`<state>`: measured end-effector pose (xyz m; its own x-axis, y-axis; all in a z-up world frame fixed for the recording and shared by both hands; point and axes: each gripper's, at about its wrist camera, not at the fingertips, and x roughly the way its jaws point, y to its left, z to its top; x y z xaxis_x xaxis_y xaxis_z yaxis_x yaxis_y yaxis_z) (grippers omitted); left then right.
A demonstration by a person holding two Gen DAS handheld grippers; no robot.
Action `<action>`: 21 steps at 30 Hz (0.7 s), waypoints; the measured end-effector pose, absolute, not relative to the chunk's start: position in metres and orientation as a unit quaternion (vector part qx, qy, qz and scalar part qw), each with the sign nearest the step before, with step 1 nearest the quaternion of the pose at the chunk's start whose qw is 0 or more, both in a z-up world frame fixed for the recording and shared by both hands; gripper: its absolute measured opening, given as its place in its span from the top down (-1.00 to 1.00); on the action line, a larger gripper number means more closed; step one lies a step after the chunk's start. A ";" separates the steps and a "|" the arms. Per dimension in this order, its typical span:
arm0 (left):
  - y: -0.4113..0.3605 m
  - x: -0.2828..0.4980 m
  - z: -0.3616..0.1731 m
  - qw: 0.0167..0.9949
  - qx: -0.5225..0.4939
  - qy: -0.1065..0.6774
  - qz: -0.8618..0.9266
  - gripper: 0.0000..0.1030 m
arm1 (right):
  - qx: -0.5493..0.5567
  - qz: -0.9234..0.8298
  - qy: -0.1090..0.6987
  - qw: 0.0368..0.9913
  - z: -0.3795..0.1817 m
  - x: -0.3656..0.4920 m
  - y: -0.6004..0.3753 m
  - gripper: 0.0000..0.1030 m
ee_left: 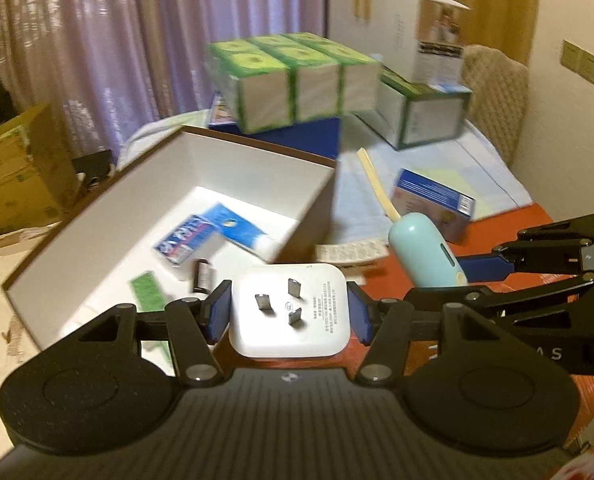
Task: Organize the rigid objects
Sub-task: 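Carry the charger and fan toward the brown box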
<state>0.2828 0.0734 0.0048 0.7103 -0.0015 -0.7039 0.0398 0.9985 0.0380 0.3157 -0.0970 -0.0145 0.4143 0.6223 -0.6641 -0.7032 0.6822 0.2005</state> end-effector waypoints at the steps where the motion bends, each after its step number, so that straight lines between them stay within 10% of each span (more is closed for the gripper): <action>1: 0.080 0.283 0.007 0.925 0.024 0.378 -0.005 -0.07 | -0.055 0.402 0.367 0.837 -0.012 0.317 -0.089 0.42; 21: 0.193 0.306 0.011 0.922 0.010 0.378 0.087 -0.07 | -0.067 0.469 0.333 0.816 0.004 0.355 0.037 0.42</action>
<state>0.3058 0.1927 0.0108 0.6986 0.1679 -0.6955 -0.1525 0.9847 0.0846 0.3548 0.0368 0.0041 0.3394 0.7196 -0.6058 -0.8090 0.5519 0.2023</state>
